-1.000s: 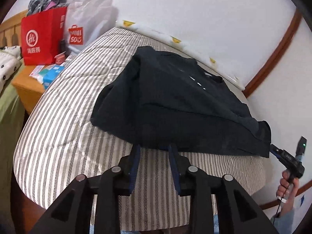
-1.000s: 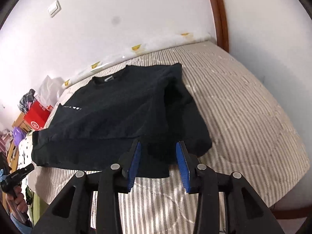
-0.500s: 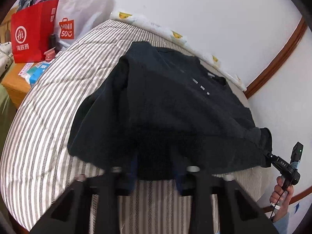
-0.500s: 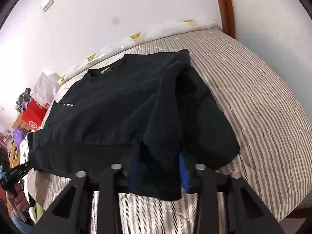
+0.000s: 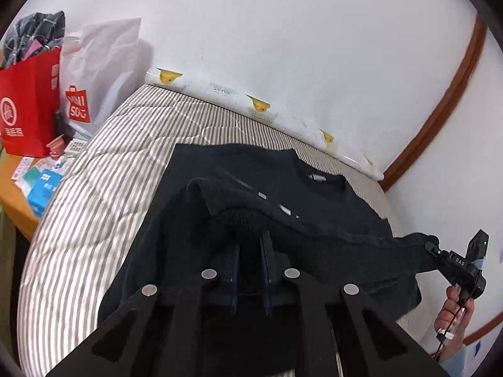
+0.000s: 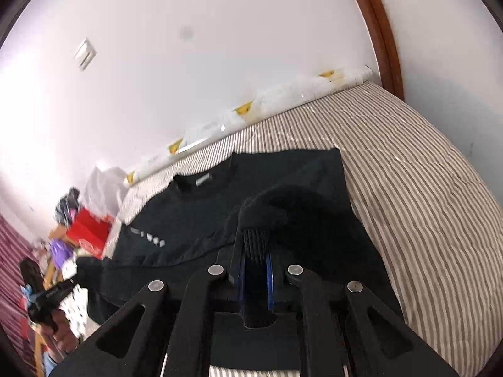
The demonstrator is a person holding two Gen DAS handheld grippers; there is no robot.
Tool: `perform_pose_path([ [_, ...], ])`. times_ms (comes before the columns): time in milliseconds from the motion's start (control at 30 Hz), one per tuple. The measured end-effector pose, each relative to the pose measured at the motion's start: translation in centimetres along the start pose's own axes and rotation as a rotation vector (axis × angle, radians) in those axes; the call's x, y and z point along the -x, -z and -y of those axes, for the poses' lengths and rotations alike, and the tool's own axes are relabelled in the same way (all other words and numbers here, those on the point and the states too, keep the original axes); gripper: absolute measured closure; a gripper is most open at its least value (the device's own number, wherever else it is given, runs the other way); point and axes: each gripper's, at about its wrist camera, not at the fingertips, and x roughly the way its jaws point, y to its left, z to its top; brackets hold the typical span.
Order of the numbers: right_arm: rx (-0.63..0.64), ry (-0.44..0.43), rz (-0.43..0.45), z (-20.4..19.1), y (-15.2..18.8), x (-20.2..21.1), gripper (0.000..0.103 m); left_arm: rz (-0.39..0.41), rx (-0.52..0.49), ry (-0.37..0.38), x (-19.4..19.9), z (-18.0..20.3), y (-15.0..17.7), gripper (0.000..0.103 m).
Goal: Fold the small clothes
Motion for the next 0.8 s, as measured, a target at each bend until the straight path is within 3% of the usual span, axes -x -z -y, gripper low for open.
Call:
perform_pose_path([
  [433,-0.049,0.042,-0.061,1.4,-4.6,-7.6,0.093,-0.096,0.056,-0.015,-7.9,-1.8,-4.7,0.091],
  [633,-0.134,0.037,-0.118,3.4,-4.4,-9.2,0.078,-0.102,0.06,0.022,-7.9,-2.4,-5.0,0.085],
  [800,-0.042,0.057,-0.029,1.9,-4.1,-5.4,0.062,-0.06,-0.004,0.045,-5.8,-1.7,-4.2,0.072],
])
